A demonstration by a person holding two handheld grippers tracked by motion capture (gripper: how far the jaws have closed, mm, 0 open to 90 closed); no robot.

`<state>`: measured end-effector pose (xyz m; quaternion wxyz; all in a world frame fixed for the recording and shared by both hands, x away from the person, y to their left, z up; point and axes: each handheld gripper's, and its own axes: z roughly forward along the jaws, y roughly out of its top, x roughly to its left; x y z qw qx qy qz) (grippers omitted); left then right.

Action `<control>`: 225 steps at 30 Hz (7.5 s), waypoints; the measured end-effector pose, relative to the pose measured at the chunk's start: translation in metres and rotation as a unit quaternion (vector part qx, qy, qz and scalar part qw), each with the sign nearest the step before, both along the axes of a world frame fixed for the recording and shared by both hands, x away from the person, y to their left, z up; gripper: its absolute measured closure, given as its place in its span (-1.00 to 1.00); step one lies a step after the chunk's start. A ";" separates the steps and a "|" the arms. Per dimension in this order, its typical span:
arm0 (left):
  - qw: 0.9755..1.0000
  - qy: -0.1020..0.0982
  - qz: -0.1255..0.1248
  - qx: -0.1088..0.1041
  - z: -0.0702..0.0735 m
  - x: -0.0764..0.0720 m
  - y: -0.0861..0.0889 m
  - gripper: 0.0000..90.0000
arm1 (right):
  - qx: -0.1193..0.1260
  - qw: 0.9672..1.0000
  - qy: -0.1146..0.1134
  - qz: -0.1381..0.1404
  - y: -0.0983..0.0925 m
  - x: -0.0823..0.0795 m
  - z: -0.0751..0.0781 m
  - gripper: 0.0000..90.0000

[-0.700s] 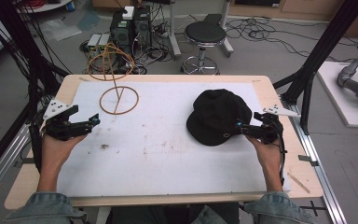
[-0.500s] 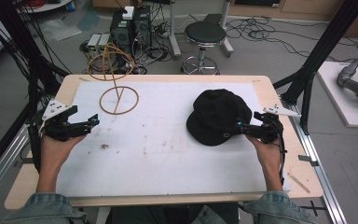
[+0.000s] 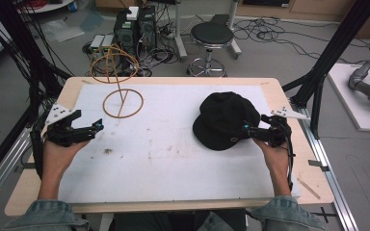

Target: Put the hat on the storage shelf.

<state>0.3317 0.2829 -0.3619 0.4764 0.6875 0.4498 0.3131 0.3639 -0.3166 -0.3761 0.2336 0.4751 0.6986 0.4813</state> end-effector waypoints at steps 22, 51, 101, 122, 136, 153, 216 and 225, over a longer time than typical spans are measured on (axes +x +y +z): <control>1.000 0.001 -0.005 0.001 0.001 0.005 -0.004 -0.67 | -0.010 1.000 -0.025 0.006 0.013 0.030 0.004 -0.68; 1.000 0.000 -0.004 -0.007 0.001 0.006 -0.001 -0.66 | -0.021 1.000 -0.005 0.014 0.023 0.089 -0.025 0.05; 1.000 -0.010 0.012 -0.018 0.007 0.003 0.014 -0.66 | -0.022 0.988 -0.143 0.051 0.082 0.052 0.093 0.87; 1.000 -0.014 0.012 -0.022 0.009 0.001 0.018 -0.66 | 0.034 0.976 -0.182 0.112 0.108 0.054 0.144 0.87; 0.999 -0.021 0.017 -0.033 0.012 -0.003 0.026 -0.66 | 0.105 0.959 -0.197 0.176 0.135 0.073 0.163 0.87; 0.999 -0.017 0.014 -0.039 0.009 -0.004 0.027 -0.66 | 0.187 0.934 -0.199 0.229 0.182 0.109 0.171 0.87; 0.998 -0.022 0.022 -0.056 0.010 -0.008 0.042 -0.66 | 0.200 0.937 -0.129 0.254 0.311 0.175 0.147 0.85; 0.998 -0.021 0.021 -0.056 0.010 -0.009 0.043 -0.66 | 0.182 0.947 -0.110 0.242 0.338 0.184 0.141 0.80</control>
